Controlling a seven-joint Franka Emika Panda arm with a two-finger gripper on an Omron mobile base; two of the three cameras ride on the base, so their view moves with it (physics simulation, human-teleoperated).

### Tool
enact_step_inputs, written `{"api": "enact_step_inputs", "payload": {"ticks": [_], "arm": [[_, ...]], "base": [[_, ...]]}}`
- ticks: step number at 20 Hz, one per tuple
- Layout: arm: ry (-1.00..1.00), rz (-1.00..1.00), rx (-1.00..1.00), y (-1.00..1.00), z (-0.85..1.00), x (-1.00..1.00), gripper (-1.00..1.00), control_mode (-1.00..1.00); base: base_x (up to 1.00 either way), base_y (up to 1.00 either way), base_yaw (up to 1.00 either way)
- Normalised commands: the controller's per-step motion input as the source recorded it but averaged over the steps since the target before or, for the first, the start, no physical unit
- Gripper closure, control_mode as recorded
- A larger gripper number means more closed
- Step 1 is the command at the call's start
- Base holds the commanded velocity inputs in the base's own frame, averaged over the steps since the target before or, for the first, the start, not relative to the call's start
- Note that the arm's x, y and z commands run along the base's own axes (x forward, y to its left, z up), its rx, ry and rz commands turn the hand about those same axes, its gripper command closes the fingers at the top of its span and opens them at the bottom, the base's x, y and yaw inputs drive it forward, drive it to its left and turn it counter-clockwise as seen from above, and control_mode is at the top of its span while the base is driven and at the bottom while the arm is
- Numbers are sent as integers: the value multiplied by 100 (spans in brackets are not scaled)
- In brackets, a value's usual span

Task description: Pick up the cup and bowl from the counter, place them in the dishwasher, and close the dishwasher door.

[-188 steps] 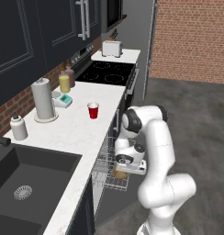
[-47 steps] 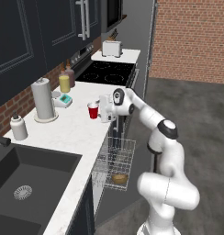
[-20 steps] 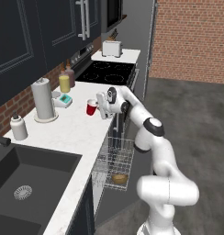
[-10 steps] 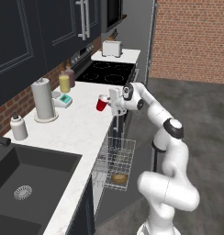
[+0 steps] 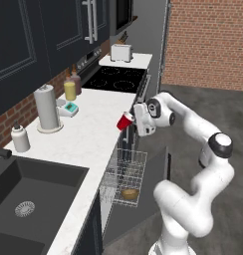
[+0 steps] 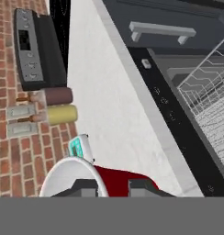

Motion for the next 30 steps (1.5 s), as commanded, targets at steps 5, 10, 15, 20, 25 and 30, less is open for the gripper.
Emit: {"api": "enact_step_inputs", "payload": {"ticks": [5, 10, 15, 20, 25, 30], "arm": [[19, 14, -22, -47, -19, -94, 100, -100], [17, 11, -17, -36, -57, -42, 100, -100], [13, 7, -12, -44, -45, -13, 100, -100], [33, 6, -21, -15, -88, 23, 100, -100], [33, 5, -27, 0, -92, 51, 100, -100], [12, 2, -18, 0, -40, 50, 100, -100]], "base": [[0, 0, 0], [0, 0, 0], [0, 0, 0], [0, 0, 0], [0, 0, 0], [0, 0, 0]]}}
